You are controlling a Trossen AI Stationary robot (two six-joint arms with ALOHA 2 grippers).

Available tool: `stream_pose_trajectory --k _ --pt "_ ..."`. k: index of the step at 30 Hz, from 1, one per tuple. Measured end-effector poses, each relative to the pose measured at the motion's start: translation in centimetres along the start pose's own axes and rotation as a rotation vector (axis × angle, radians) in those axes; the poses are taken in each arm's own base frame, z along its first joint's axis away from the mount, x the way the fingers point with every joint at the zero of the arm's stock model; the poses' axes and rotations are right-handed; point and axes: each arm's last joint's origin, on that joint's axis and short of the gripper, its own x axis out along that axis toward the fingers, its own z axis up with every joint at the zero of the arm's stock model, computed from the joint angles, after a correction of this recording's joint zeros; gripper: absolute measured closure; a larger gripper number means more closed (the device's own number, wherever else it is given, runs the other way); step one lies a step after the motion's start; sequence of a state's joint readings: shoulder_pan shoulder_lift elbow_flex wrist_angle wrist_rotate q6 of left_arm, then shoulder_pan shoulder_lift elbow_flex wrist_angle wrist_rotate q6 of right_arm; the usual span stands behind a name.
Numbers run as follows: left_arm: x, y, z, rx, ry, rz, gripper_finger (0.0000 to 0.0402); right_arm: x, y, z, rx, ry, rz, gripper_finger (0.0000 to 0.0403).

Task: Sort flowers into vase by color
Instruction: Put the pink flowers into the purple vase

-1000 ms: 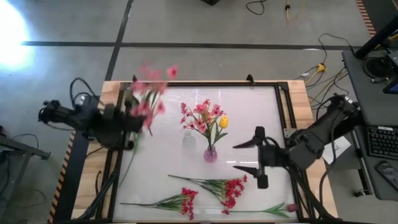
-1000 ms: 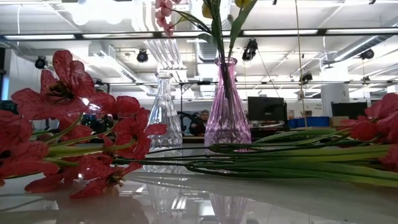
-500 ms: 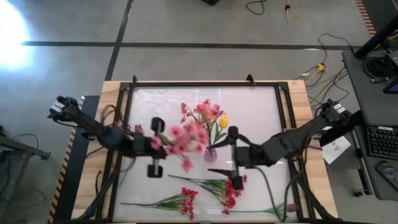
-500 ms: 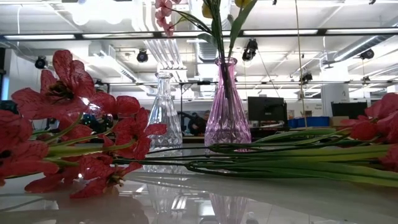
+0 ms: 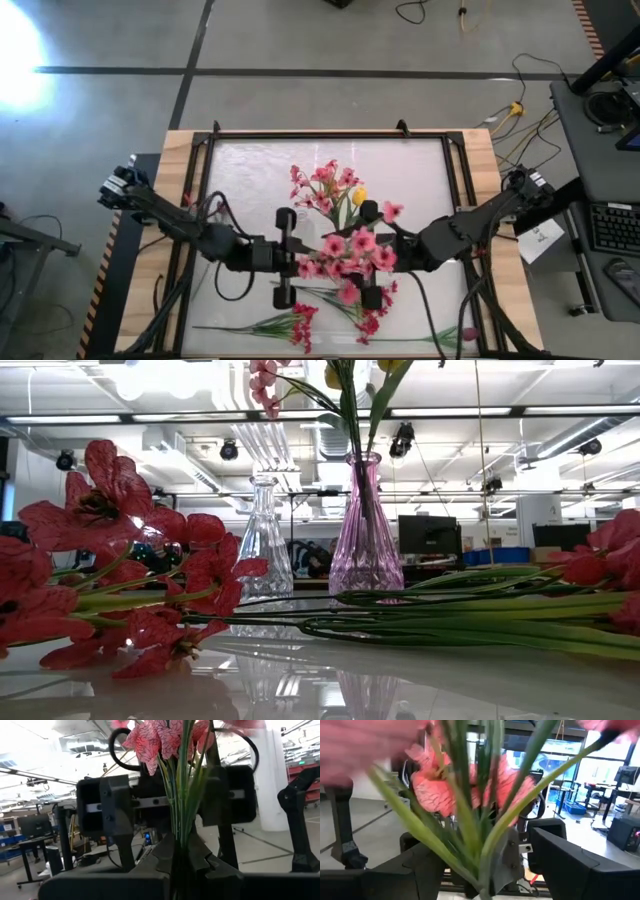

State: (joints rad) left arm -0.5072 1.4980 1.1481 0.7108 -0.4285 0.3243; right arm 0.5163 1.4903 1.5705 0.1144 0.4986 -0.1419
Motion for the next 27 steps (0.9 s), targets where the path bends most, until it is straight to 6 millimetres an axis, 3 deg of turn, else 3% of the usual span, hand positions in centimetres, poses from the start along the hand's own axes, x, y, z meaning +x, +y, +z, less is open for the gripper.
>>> stream_pose_trajectory --k 5,10,17,24,27 --pt "0.5 -0.2 -0.1 0.005 0.000 0.004 0.0401 0.1 -0.1 0.0 0.015 0.002 -0.002 0.0172" --pt "0.5 0.0 -0.1 0.005 0.001 0.018 0.0396 0.1 -0.2 0.0 0.012 0.003 -0.007 0.0238" --pt "-0.1 0.2 0.1 0.037 0.092 0.064 0.0314 0.0 -0.5 0.0 -0.024 0.026 -0.009 0.0378" --pt "-3.7 0.3 1.3 0.000 0.373 0.059 0.0220 -3.7 -2.3 2.2 0.007 0.097 -0.071 0.0390" --pt "-5.3 0.2 0.6 -0.067 0.480 0.046 0.0204 -5.1 -3.0 1.6 0.046 0.170 -0.120 0.0390"
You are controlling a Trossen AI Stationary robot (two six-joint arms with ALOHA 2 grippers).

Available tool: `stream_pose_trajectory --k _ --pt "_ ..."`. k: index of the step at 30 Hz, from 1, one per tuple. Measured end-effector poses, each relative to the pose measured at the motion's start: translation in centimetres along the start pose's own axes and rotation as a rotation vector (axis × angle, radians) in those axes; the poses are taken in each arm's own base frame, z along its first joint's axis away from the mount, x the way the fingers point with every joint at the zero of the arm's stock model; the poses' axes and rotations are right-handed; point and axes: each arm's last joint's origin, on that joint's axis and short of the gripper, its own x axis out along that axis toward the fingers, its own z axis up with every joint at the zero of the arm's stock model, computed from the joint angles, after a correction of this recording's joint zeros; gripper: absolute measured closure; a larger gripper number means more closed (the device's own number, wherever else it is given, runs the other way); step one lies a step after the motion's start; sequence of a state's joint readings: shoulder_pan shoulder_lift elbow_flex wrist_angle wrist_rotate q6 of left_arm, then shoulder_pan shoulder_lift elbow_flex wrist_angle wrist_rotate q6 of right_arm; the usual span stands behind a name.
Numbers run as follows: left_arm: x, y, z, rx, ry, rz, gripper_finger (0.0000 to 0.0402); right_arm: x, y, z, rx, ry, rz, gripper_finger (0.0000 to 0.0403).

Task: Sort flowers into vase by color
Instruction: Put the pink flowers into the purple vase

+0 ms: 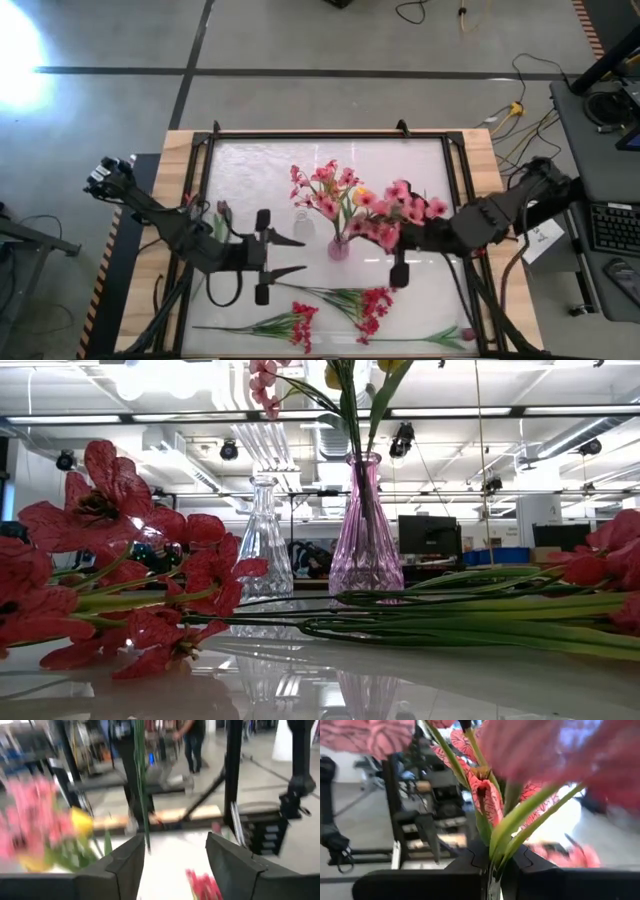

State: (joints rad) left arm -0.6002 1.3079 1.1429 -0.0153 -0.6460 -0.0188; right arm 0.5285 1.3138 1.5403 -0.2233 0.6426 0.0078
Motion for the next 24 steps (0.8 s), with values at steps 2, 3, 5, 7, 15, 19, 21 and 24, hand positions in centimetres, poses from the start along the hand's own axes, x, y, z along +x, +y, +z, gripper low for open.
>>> stream_pose_trajectory --k 2,3,5,7,15,19,21,24 --pt "0.1 -0.1 -1.5 -0.039 0.046 0.002 0.0202 -0.4 -0.4 -1.1 0.021 0.032 -0.038 0.0390" --pt "0.2 -0.1 -2.4 -0.055 0.066 0.004 0.0202 -0.5 -0.6 -1.7 0.026 0.038 -0.063 0.0390" --pt "0.6 -0.3 -4.5 -0.096 0.101 0.013 0.0201 -0.7 -1.0 -2.8 0.037 0.040 -0.121 0.0390" --pt "1.2 -0.3 -6.5 -0.141 0.118 0.046 0.0201 -0.7 -1.2 -4.1 0.050 0.028 -0.160 0.0390" --pt "3.9 -0.2 -14.4 -0.185 0.181 0.145 0.0203 0.3 -1.0 -8.3 0.102 -0.100 -0.197 0.0390" --pt "5.0 -0.3 -16.6 -0.185 0.228 0.175 0.0210 0.8 -1.4 -10.4 0.095 -0.089 -0.233 0.0390" --pt "5.6 -0.2 -17.4 -0.191 0.250 0.192 0.0214 1.0 -1.6 -11.0 0.111 -0.085 -0.241 0.0390" --pt "6.3 0.1 -18.7 -0.191 0.285 0.218 0.0222 1.1 -1.8 -11.5 0.135 -0.081 -0.252 0.0390"
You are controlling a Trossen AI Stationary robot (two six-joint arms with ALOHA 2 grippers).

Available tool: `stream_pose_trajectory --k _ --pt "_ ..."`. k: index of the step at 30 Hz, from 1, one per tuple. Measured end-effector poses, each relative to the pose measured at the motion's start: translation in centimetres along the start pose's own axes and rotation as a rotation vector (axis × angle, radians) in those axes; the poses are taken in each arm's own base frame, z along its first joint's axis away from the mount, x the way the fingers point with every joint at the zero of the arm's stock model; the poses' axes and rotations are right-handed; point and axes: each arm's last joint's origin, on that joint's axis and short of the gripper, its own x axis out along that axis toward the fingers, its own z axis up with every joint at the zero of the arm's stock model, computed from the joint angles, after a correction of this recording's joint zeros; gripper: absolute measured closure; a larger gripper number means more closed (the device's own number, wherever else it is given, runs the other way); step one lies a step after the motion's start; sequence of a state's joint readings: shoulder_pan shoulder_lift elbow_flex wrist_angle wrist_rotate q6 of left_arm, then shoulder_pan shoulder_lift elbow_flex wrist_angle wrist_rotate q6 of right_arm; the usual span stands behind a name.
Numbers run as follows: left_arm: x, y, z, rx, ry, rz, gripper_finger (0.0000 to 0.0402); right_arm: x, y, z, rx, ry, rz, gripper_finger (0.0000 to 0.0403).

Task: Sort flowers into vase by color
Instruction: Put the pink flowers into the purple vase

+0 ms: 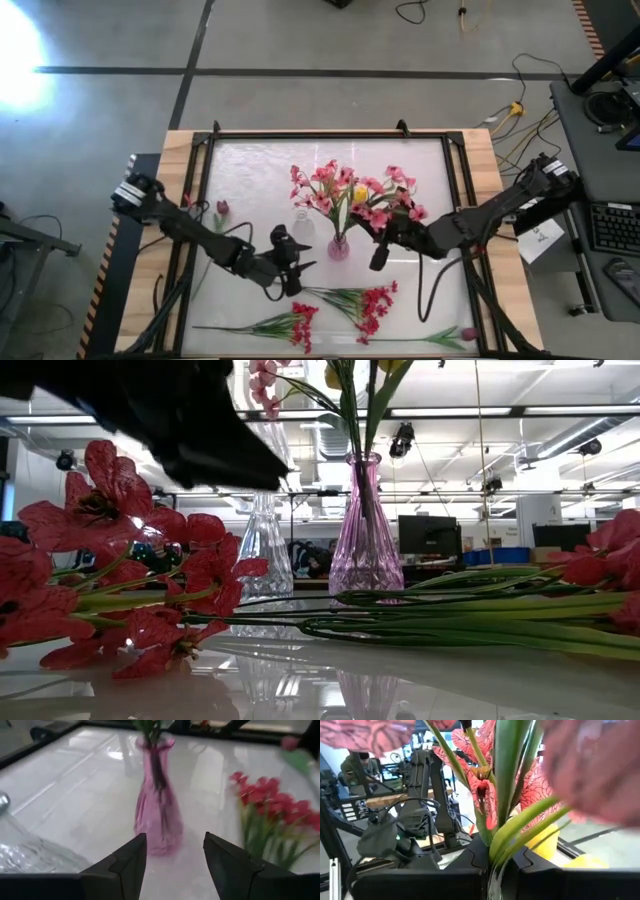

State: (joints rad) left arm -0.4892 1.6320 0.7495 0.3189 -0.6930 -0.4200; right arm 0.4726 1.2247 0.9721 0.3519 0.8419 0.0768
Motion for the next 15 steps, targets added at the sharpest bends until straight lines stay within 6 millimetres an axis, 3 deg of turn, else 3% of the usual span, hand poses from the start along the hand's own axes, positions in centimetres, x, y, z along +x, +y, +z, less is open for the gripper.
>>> stream_pose_trajectory --k 5,15 --pt "2.3 0.5 -0.7 -0.019 0.038 0.024 0.0231 0.3 -0.2 -1.2 -0.006 0.024 -0.011 0.0390" --pt "7.0 -0.7 -1.6 0.008 0.056 0.105 0.0233 0.2 -0.7 -3.3 -0.062 0.067 -0.010 0.0390"
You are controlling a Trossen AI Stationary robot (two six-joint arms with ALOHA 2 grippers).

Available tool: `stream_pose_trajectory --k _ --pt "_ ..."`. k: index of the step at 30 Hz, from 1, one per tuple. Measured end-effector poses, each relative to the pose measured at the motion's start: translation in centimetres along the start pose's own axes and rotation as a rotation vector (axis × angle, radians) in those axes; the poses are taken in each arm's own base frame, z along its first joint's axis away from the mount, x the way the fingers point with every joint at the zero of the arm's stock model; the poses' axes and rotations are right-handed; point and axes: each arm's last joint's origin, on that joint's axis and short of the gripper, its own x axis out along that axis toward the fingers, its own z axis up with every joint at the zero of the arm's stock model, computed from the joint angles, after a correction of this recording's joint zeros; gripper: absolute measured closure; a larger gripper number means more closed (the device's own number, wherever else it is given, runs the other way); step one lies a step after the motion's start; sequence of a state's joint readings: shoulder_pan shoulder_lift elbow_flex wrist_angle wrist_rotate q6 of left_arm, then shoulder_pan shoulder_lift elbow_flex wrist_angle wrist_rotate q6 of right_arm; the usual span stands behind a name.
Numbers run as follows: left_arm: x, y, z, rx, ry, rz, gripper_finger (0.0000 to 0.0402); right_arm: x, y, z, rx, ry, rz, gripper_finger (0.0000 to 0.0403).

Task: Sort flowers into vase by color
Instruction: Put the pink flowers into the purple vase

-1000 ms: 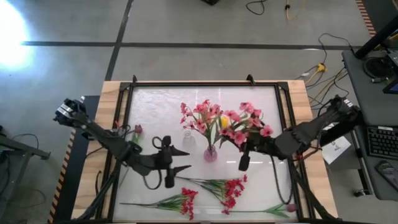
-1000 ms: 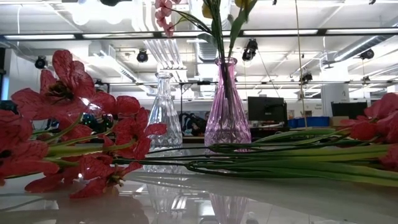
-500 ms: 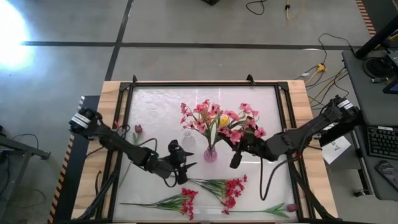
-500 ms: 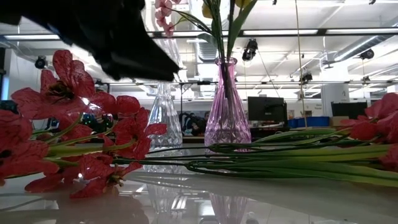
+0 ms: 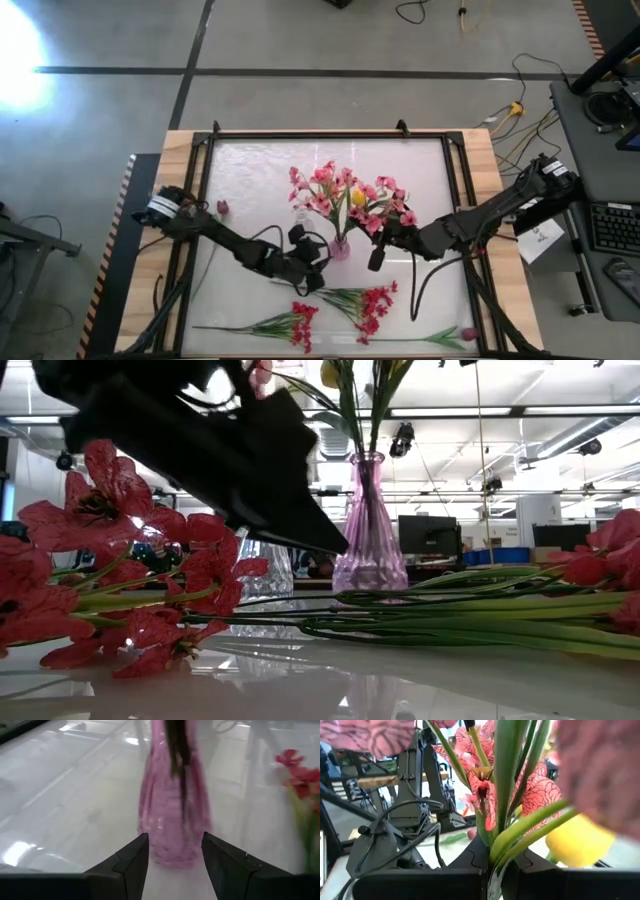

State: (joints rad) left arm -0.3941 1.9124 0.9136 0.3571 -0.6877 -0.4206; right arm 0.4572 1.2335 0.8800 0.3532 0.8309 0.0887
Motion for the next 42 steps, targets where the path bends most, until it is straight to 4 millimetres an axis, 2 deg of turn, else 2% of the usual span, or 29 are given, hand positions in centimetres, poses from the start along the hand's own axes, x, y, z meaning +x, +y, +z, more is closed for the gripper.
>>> stream_pose_trajectory --k 5,11,17,28,35,42 --pt "1.5 0.0 0.1 -0.015 -0.018 0.086 0.0233 -0.1 -0.3 -1.6 -0.018 0.035 -0.005 0.0390" --pt "3.1 0.9 0.5 -0.048 -0.029 0.163 0.0233 0.1 -1.1 -3.3 -0.027 0.070 -0.029 0.0390" --pt "3.1 1.1 1.3 -0.066 -0.048 0.173 0.0233 0.6 -2.3 -4.8 -0.008 0.100 -0.074 0.0390" --pt "-0.9 -1.2 2.7 -0.043 -0.057 0.050 0.0233 1.1 -3.9 -6.7 -0.032 0.140 -0.118 0.0381" --pt "-5.1 -1.5 3.9 -0.002 0.003 -0.001 0.0233 2.0 -5.3 -6.8 -0.116 0.162 -0.173 0.0301" --pt "-9.7 -0.9 4.4 0.009 0.187 -0.136 0.0233 2.7 -6.3 -6.1 -0.152 0.152 -0.212 0.0232"
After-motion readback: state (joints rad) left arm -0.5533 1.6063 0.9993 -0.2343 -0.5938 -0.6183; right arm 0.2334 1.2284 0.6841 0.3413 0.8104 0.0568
